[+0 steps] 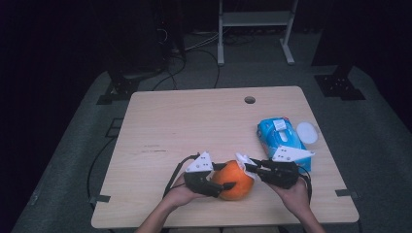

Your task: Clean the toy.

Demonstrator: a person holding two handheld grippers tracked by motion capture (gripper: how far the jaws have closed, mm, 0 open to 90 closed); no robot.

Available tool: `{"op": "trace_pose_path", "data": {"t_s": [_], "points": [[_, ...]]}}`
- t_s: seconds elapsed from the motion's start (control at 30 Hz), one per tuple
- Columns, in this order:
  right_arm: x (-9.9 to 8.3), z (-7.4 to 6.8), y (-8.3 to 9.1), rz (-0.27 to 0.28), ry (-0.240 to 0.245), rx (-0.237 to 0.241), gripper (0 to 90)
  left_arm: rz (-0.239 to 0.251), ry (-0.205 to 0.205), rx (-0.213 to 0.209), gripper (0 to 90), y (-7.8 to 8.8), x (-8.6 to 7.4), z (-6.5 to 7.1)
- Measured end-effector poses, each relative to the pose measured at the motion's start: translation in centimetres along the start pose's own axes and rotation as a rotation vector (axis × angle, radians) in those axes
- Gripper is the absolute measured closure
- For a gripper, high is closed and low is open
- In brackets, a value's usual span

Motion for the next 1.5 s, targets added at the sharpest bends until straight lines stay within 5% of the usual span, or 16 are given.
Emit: {"op": "trace_pose_path", "data": {"t_s": [0.13,0.27,0.33,0.6,0.8,0.9,0.97,1.07,1.17,1.33,1.5], "points": [[0.5,-1.0,0.2,0.016,0.021,0.008,76.6,0.004,0.002,0.013,32.8,-0.1,0.0,-0.1],[1.3,-3.2,0.4,0.046,0.056,0.069,76.6,0.014,0.002,0.032,32.8,-0.3,0.2,0.0],[1.4,-3.6,0.3,0.042,0.094,0.052,76.6,0.011,0.001,0.034,32.8,-0.3,0.2,0.0],[0.7,-1.9,0.2,0.027,0.05,0.034,76.7,0.019,-0.02,-0.032,26.4,-0.2,0.3,0.4],[1.0,-2.4,0.3,0.032,0.066,0.02,76.7,0.025,-0.023,0.037,32.2,-0.8,0.3,0.2],[1.3,-3.8,0.4,0.046,0.09,0.067,76.7,0.027,-0.023,0.047,32.3,-0.9,0.3,0.3],[1.3,-4.1,0.2,0.038,0.125,0.047,76.7,0.023,-0.03,0.038,31.4,-0.8,0.4,0.4],[1.3,-3.0,0.3,0.036,0.107,0.025,76.7,0.036,-0.021,0.0,25.3,-0.7,0.4,0.4],[0.9,-1.5,0.5,0.035,0.07,-0.005,76.7,0.032,-0.015,0.011,19.8,-1.0,0.3,0.1],[0.7,-0.9,0.5,0.027,0.053,-0.03,76.7,0.02,-0.037,0.047,34.7,-1.2,0.4,0.3],[1.2,-3.0,0.5,0.05,0.092,0.023,76.6,0.021,-0.041,0.053,39.4,-1.2,0.3,0.5]]}}
Point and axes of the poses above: each handheld gripper's, and its own axes: y roughly backward along the jaws, x roughly out of its top, z roughly to its right, the point moved 7 cm from there along -y, roughly forward along the jaws, and after that the axes turned 11 degrees about -x, right-handed, at the moved point
